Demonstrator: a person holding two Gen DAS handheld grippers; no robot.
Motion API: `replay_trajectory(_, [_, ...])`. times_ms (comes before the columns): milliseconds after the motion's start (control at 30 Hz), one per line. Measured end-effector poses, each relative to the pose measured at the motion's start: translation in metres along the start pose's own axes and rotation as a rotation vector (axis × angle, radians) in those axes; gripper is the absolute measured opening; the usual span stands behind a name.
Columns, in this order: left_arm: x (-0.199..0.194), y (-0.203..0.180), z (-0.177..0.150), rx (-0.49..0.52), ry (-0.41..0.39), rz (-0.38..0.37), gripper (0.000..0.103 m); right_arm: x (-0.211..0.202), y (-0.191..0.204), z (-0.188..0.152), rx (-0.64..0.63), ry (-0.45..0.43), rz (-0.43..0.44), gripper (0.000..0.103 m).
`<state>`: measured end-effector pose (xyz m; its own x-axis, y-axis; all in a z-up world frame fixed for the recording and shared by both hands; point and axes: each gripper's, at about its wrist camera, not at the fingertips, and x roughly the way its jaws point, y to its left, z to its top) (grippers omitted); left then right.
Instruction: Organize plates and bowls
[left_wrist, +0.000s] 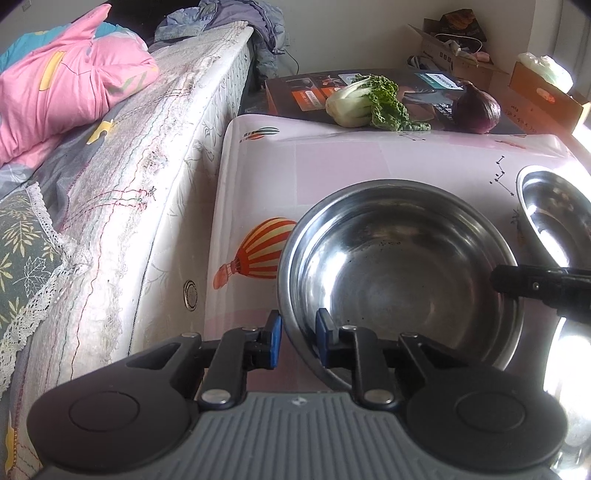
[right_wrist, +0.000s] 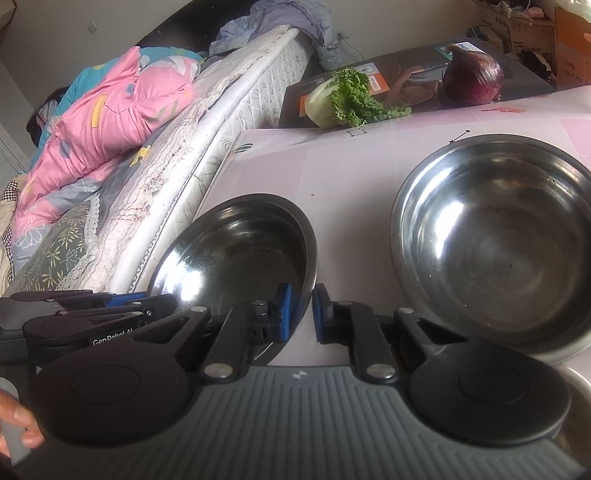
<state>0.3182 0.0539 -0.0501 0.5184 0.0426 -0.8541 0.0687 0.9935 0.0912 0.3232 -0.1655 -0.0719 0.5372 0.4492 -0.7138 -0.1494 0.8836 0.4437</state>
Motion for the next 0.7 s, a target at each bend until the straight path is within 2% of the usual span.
replay_trajectory(67, [-0.002,0.004,-0.002,-0.008,0.005,-0.022,0.021,-0.006,0.003,-0.004,-0.026,0.002,0.014,0.012])
replay_trajectory(167, [-0.006,0.002,-0.004,0.018,-0.016,-0.012,0.023,-0.011,0.006,-0.008,-0.070,0.016,0.003,0.012])
replay_trajectory(267, [-0.005,0.001,0.000,0.022,-0.017,-0.025,0.037,-0.012,0.006,-0.008,-0.090,0.036,-0.002,0.013])
replay_trajectory(700, [0.017,0.000,0.003,0.011,0.027,-0.008,0.037,-0.002,-0.001,-0.003,-0.054,0.040,0.021,0.014])
